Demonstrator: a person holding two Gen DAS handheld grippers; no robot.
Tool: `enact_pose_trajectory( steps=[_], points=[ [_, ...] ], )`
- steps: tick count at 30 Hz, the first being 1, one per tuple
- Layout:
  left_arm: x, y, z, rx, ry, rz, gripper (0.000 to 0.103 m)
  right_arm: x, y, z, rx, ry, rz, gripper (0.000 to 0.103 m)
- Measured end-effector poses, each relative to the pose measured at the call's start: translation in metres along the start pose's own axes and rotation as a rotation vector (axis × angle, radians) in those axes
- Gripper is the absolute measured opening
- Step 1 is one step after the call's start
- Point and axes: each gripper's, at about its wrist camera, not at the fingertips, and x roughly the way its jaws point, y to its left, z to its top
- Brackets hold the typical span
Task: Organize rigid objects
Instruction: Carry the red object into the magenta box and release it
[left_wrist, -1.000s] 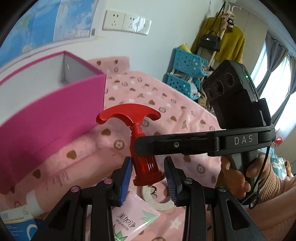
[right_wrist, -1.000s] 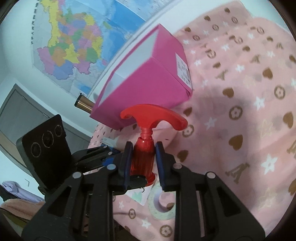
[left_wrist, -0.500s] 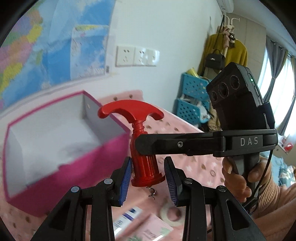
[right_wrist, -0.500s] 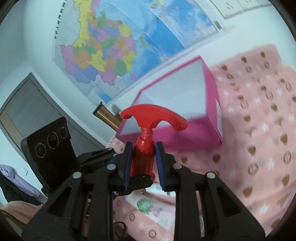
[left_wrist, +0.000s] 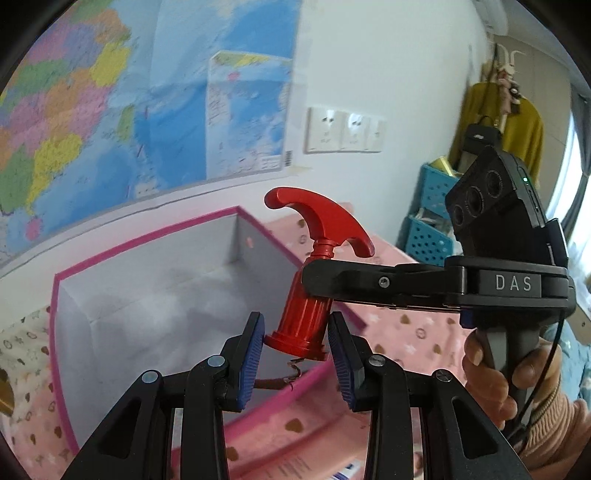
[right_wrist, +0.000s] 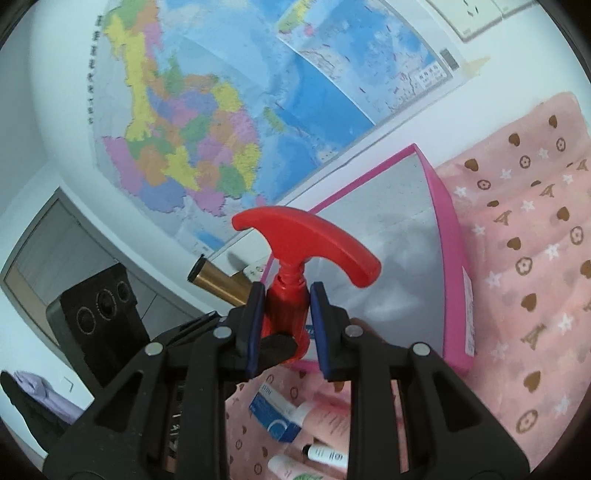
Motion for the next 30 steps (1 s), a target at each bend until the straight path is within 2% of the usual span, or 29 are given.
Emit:
enact_pose_trajectory(
  steps=[9,15,17,21,27,30],
  points=[
    [0.030,0.019,-0.005,-0.025,0.072,0.024,0.036,0.032,-0.024,0.005,0.094,0.039,-0.069,0.027],
    [0.048,0.028,-0.008,-0.047,0.117,0.056,0.036,0.040,-0.030,0.001,0.139,0.077,-0.151,0.030],
    [0.049,0.031,-0.009,-0.054,0.121,0.059,0.036,0.035,-0.027,0.000,0.132,0.062,-0.166,0.035],
    [0.045,0.031,-0.012,-0.055,0.111,0.074,0.036,0.025,-0.021,-0.004,0.106,0.056,-0.185,0.042],
    [0.018,0.025,-0.023,-0.034,0.048,0.104,0.037,0.003,-0.015,-0.019,0.044,0.052,-0.199,0.043],
    [-0.007,0.022,-0.032,-0.035,-0.003,0.100,0.044,-0.012,-0.010,-0.028,-0.013,0.050,-0.199,0.043]
  ],
)
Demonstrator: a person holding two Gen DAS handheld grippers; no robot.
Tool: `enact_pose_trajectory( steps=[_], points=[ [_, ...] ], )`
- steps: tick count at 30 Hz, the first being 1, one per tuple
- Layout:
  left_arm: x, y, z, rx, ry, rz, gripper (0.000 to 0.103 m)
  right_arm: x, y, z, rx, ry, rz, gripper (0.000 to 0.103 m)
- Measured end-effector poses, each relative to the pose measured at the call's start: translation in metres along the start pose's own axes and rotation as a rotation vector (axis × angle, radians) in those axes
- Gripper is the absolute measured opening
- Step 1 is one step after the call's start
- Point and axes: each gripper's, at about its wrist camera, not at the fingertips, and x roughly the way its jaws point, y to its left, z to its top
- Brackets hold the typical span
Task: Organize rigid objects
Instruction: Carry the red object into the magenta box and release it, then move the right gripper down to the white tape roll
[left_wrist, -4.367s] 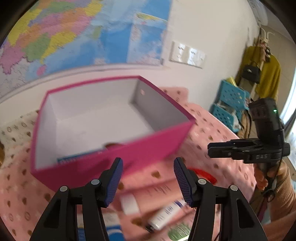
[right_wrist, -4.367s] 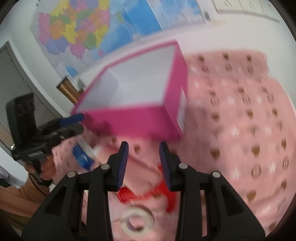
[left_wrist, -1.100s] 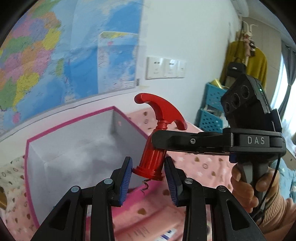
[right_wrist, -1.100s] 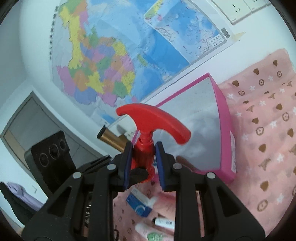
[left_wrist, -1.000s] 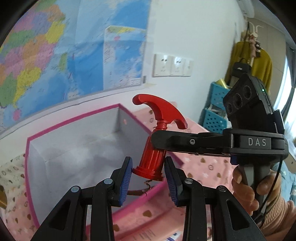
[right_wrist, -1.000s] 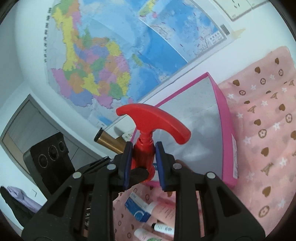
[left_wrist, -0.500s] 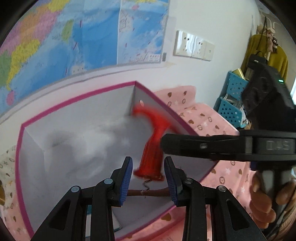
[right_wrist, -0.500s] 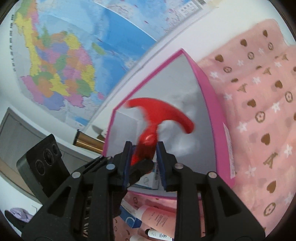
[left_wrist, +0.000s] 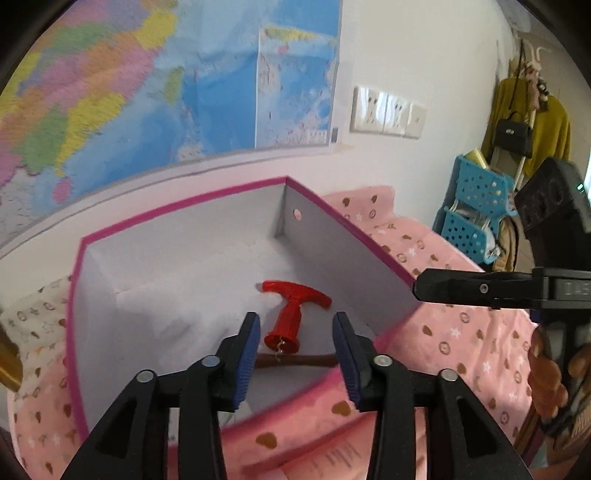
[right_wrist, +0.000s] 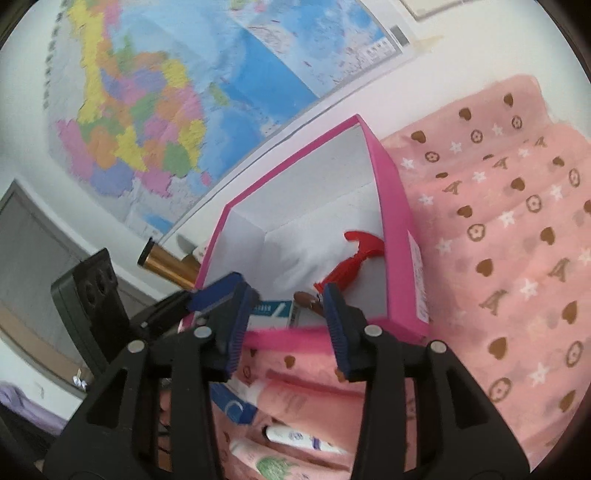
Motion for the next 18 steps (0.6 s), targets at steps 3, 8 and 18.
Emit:
enact_pose_trajectory(
  steps=[3,8,18],
  points=[
    [-0.020,0.000,-0.008,-0.007,-0.035,-0.001,0.049,-0.012,0.002,-0.011,-0.048,0.004,0.001,0.044],
    [-0.041,0.004,-0.028,-0.049,-0.049,-0.007,0.050,-0.024,-0.006,-0.036,-0.081,0.040,-0.019,0.044],
    [-0.038,0.000,-0.078,-0.143,0.028,-0.086,0.050,-0.027,-0.045,-0.089,-0.036,0.148,-0.105,0.044]
  ],
)
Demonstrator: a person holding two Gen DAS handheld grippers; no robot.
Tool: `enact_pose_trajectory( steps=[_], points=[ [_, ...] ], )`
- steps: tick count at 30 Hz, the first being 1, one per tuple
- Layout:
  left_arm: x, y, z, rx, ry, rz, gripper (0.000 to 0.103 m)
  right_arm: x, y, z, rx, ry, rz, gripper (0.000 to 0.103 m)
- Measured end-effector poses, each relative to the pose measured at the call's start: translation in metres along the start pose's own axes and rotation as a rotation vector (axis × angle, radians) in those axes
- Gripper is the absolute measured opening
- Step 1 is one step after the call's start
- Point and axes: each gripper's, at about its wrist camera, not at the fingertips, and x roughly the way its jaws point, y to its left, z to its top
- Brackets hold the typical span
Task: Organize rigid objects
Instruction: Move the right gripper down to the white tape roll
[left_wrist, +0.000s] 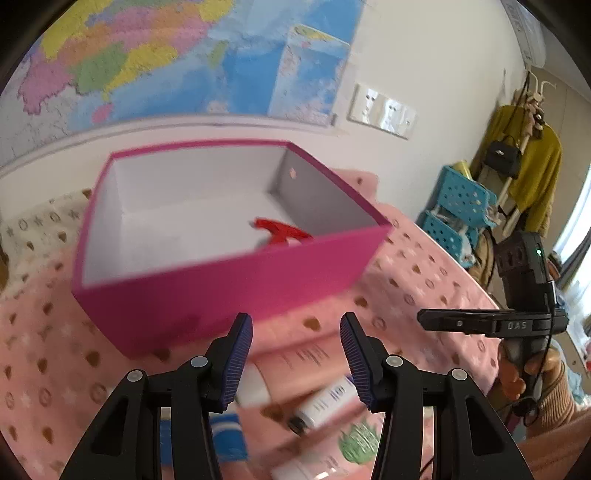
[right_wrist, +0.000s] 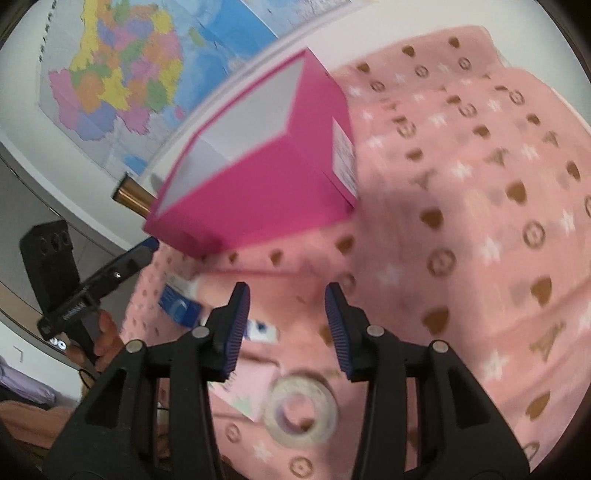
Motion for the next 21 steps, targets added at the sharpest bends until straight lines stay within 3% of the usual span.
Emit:
enact_pose_trajectory(
  steps=[7,13,16,21],
  points=[
    [0.008,-0.025,-0.024,0.008,0.038,-0.084,0.050,0.001,0.008,-0.029,-0.110,0.101,-0.044,0.044],
    [0.014,-0.042,-0.034,0.024,0.064,-0.121,0.050,0.005,0.018,-0.048,-0.214,0.140,-0.137,0.044],
    [0.015,-0.046,-0.036,0.029,0.070,-0.130,0.050,0.009,0.022,-0.055,-0.265,0.159,-0.180,0.035],
    [0.017,-0.048,-0.038,0.027,0.085,-0.139,0.050,0.015,0.028,-0.063,-0.347,0.176,-0.240,0.033]
  ],
)
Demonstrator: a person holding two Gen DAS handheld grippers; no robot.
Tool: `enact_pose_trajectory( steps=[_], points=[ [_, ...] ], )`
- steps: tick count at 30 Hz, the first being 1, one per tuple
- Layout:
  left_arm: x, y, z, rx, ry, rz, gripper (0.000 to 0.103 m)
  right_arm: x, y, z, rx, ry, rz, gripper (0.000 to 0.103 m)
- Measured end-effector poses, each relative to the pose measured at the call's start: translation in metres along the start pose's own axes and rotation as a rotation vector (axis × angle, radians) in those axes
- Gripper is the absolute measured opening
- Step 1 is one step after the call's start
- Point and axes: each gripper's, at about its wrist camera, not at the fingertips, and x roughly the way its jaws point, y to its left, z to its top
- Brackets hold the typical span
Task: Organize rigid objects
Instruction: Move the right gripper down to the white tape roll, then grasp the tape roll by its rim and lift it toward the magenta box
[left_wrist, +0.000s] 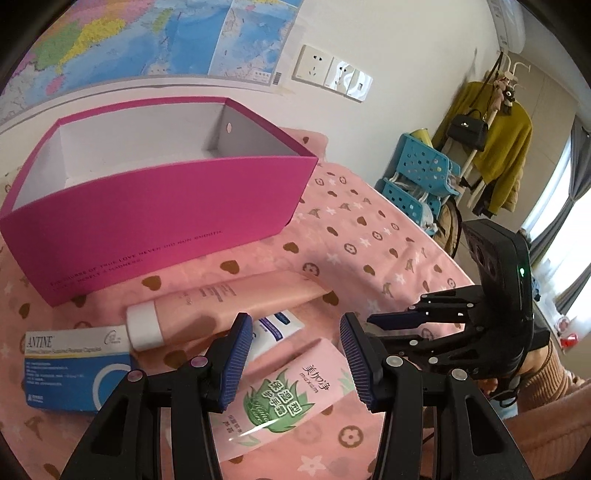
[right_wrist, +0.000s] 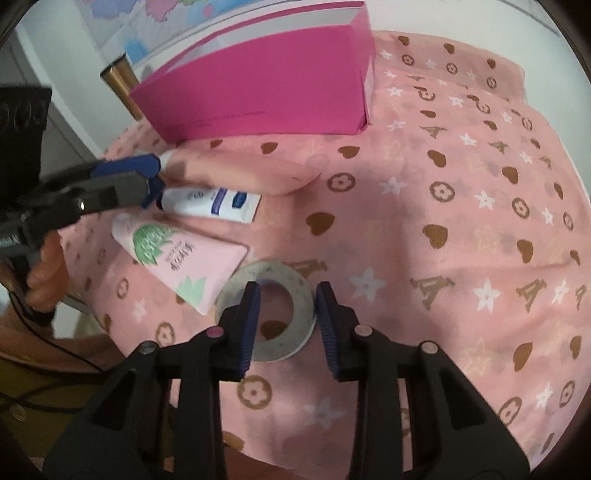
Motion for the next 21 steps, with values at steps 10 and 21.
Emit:
enact_pose_trajectory(
  steps=[10,21],
  points=[
    [0.009,-0.013,-0.003,0.023,0.028,-0.030,0.050,-0.002,0.007,-0.002,-0.067,-0.012,-0.089,0.016],
    [0.019,-0.033,-0.003,0.057,0.061,-0.100,0.050,-0.035,0.003,0.012,-0.027,-0.115,-0.067,0.016]
  ],
)
